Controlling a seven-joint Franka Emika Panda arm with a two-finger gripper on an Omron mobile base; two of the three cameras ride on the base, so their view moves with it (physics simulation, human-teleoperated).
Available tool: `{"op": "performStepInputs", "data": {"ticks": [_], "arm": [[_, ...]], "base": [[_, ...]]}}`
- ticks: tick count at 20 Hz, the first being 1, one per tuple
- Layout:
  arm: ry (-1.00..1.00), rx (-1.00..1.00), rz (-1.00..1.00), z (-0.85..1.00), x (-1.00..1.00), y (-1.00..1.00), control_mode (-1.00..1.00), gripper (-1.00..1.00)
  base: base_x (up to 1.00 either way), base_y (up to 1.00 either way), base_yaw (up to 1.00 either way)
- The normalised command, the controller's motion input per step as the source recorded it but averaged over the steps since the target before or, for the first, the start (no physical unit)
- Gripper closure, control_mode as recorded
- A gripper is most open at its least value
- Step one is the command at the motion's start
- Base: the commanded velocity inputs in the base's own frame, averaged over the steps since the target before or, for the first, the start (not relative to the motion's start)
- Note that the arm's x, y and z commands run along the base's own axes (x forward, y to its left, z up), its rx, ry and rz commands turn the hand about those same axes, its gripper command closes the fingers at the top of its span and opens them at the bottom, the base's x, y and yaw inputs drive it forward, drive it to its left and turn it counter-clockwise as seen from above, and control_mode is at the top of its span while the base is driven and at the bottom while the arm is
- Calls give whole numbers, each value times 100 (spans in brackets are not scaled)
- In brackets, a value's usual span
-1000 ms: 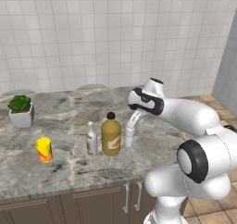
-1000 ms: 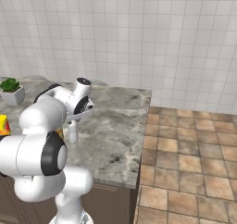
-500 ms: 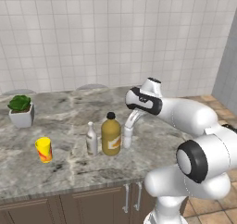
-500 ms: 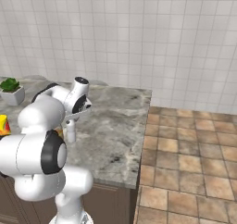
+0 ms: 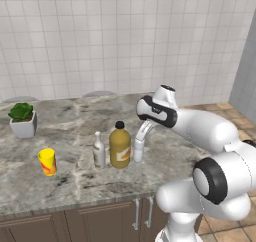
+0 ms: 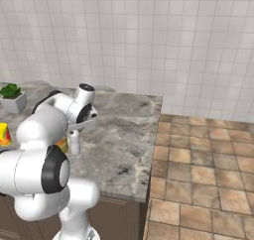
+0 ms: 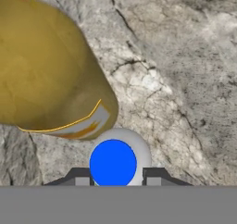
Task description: Place the drinks on the dining counter in a tight cluster.
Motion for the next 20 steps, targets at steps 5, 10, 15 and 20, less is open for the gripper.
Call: {"op": "performStepInputs", "data": {"ticks": [5,10,15,20], "arm": [[0,0,0,0,0,0,-100,100],[0,0,0,0,0,0,-100,-100],[0,0,0,0,0,0,-100,-100],[0,0,0,0,0,0,-100,-100]], "base": [[0,0,0],[0,0,0],[0,0,0],[0,0,0]]}}
